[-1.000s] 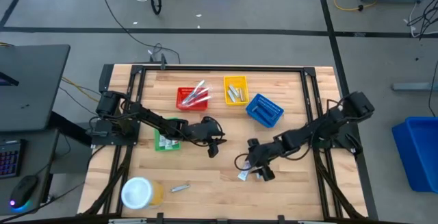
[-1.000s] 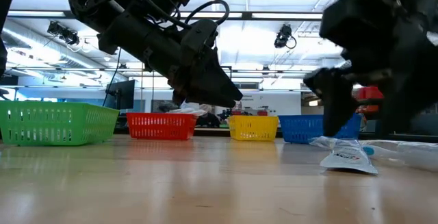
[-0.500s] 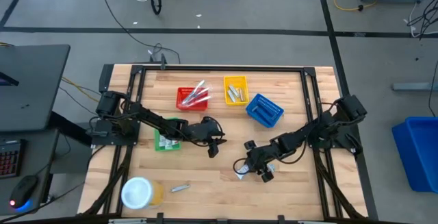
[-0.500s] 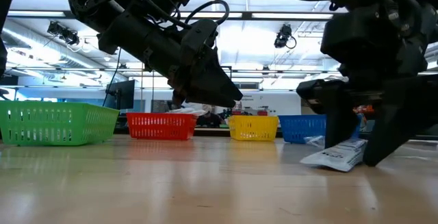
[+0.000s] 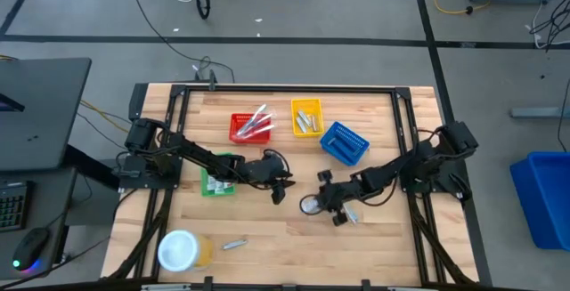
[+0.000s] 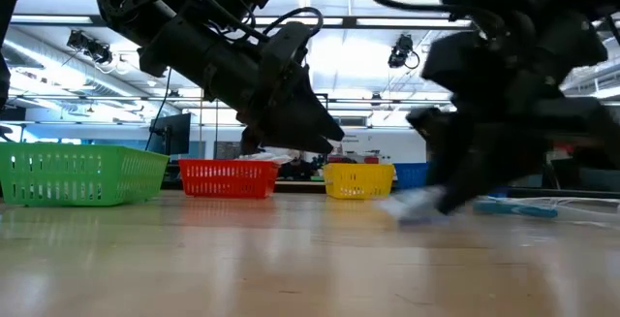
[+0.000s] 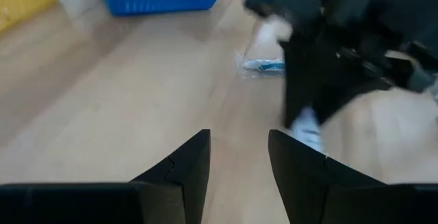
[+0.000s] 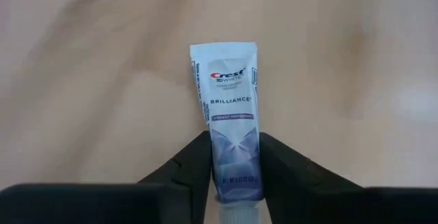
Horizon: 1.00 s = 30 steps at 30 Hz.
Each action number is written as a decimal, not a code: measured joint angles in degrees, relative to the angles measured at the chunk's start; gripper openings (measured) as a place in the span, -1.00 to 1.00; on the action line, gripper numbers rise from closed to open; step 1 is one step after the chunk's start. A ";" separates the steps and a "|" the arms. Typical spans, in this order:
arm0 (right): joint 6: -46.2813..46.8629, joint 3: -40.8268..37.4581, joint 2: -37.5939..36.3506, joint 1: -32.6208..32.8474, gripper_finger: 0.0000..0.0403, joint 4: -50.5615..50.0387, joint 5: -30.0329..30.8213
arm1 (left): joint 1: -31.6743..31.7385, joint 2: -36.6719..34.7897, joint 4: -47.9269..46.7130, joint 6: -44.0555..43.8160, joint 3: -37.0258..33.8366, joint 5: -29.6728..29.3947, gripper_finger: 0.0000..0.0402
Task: Pick & Place Travel size toiletries
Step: Put the white toothpaste into the green bin
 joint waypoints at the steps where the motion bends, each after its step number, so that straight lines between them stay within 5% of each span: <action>1: -0.69 0.00 -0.67 -0.16 -0.42 0.08 2.57 | 0.00 0.00 0.00 -1.20 0.00 0.78 -0.22; 8: -5.59 0.05 -4.25 -0.23 -0.42 0.16 19.93 | -0.04 0.00 -0.38 -10.23 0.00 1.27 -0.22; 16: -3.41 0.11 -4.59 -0.15 -0.43 0.26 21.36 | 1.43 0.00 -0.46 -22.37 0.00 2.24 -0.22; 30: -3.33 0.17 -4.66 -1.91 -0.43 5.50 24.90 | 1.66 -0.02 1.56 -16.35 0.00 2.62 -0.23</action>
